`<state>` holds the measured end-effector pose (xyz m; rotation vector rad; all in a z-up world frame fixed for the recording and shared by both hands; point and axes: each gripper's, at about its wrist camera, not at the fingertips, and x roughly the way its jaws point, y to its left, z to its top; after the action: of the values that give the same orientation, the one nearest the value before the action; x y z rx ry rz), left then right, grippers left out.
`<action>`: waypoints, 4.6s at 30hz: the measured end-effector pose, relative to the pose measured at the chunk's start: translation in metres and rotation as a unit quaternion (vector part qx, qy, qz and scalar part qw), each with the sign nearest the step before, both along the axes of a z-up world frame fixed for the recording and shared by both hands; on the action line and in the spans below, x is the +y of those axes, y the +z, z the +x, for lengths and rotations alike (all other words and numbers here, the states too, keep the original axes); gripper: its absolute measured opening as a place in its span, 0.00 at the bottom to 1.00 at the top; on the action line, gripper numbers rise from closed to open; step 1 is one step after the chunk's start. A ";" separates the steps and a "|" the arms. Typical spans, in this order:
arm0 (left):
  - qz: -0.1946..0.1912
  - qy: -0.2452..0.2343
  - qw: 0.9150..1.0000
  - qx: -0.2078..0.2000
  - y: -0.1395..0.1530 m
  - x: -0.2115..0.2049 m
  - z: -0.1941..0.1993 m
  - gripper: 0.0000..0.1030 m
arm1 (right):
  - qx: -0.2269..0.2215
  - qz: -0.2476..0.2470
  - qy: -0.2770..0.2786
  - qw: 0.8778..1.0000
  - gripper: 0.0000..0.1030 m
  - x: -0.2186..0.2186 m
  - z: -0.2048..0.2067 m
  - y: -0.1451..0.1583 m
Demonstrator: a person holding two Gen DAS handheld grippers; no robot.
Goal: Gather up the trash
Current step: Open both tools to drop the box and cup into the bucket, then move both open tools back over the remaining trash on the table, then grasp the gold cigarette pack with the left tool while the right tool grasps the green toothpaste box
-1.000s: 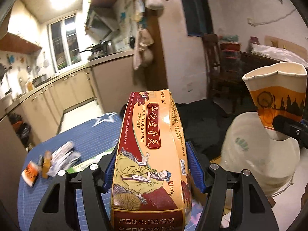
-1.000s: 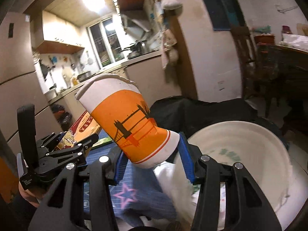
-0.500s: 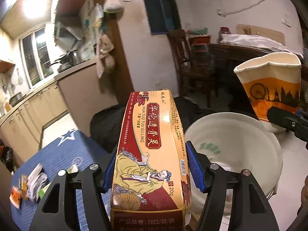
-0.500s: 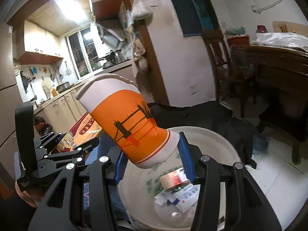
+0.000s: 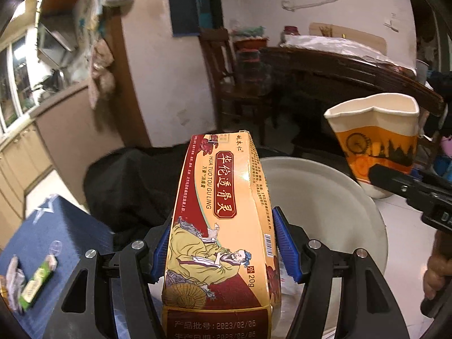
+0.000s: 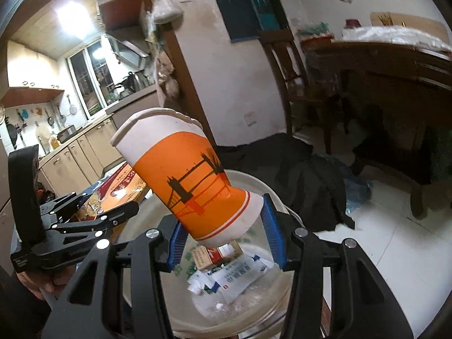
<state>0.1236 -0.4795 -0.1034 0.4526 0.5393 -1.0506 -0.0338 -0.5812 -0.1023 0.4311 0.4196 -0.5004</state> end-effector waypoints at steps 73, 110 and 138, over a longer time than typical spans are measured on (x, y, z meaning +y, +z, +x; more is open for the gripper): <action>0.117 0.447 0.879 0.119 -0.029 0.401 0.446 0.70 | 0.085 0.005 0.364 0.927 0.20 0.258 0.305 -0.021; -0.008 0.380 0.921 0.085 -0.057 0.505 0.137 0.84 | 0.110 -0.004 0.400 0.910 0.66 0.351 0.250 -0.058; -0.014 0.425 0.899 0.106 -0.077 0.485 0.172 0.55 | 0.205 -0.038 0.297 0.932 0.50 0.324 0.362 -0.069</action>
<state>0.2956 0.0057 -0.1804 0.0409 0.8154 -0.2563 0.3278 -0.2577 -0.1717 0.1036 0.8961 -0.0063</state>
